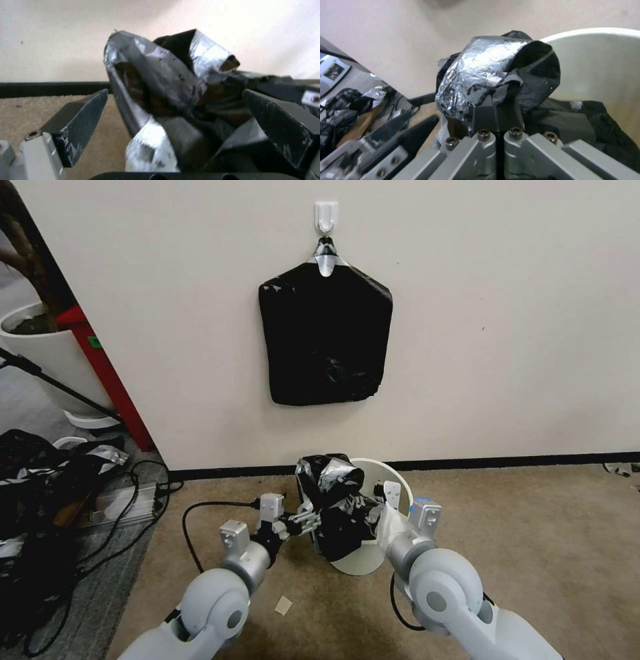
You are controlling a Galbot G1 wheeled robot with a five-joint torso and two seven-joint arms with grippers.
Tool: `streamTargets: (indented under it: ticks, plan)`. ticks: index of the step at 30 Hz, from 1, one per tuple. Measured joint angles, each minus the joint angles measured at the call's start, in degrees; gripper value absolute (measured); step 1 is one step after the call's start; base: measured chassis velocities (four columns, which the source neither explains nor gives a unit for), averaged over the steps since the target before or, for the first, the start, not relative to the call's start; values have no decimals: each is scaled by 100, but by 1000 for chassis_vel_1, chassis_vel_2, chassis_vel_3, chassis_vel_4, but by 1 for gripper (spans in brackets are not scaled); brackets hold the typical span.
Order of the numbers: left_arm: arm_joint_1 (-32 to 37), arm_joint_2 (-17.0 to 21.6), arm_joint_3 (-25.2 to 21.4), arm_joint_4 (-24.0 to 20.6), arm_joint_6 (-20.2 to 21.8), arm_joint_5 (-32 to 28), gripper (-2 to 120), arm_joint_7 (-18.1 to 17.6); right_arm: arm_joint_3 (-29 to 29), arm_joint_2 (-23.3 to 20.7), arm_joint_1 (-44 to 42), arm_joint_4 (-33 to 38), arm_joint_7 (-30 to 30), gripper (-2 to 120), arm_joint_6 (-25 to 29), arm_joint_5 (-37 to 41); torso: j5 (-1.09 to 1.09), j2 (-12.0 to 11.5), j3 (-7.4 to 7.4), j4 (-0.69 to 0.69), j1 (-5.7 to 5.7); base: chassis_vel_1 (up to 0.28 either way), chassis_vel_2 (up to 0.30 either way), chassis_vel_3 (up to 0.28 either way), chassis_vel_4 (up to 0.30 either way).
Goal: Place a trash bag onto the trash bin.
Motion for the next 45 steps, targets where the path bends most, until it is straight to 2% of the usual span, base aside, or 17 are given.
streamTargets:
  ticks: [2,7,9,12,17,18,20,23,31,34,35,37,38,41,42,45]
  plan:
    - [-34,-32,17,14,27,-9,98,-28,6,1,-6,5,0,0,-1,-3,0,0,0,0,0,0,0,0,0]
    - [-222,-202,190,206,182,39,85,-182,20,16,-12,20,3,0,-2,-9,0,0,0,0,0,0,0,0,0]
    - [-349,-336,322,424,250,124,75,-291,28,35,-12,42,5,0,-2,-10,0,0,0,0,0,0,0,0,0]
    - [-457,-431,392,618,387,193,69,-373,41,42,-16,77,6,0,-2,-11,0,0,0,0,0,0,0,0,0]
    - [-589,-509,447,868,507,223,70,-404,69,41,-43,140,7,0,-3,-11,-1,0,0,0,0,0,0,0,0]
    - [-644,-543,468,975,518,224,77,-404,75,40,-58,163,7,0,-4,-11,0,0,0,0,0,0,0,0,0]
    - [-696,-571,492,1059,537,224,79,-403,76,39,-74,187,7,0,-5,-18,0,0,0,0,0,0,0,0,0]
    - [-864,-617,615,1226,653,227,90,-431,54,45,-97,218,7,0,-7,-50,-1,0,0,0,0,0,0,0,0]
    - [-1174,-634,852,1353,950,224,91,-638,25,77,-104,230,6,0,-11,-101,-1,0,0,0,0,0,0,0,0]
    - [-1444,-654,1059,1404,1400,200,74,-865,30,84,-119,245,6,0,-13,-132,0,0,0,0,0,0,0,0,0]
    - [-1444,-654,1059,1404,1400,200,74,-865,30,84,-119,245,6,0,-13,-132,0,0,0,0,0,0,0,0,0]
    - [-1544,-668,1115,1459,1535,197,62,-949,45,79,-140,266,6,0,-13,-136,0,0,0,0,0,0,0,0,0]
    - [-1544,-668,1115,1459,1535,197,62,-949,45,79,-140,266,6,0,-13,-136,0,0,0,0,0,0,0,0,0]
    - [-1648,-665,1155,1537,1719,137,49,-1061,55,75,-164,297,6,0,-13,-152,0,0,0,0,0,0,0,0,0]
    - [-1648,-665,1155,1537,1719,137,49,-1061,55,75,-164,297,6,0,-13,-152,0,0,0,0,0,0,0,0,0]
    - [-1706,-652,1145,1598,1804,47,34,-1122,59,78,-166,302,10,0,62,-212,0,0,0,1,0,0,0,0,0]
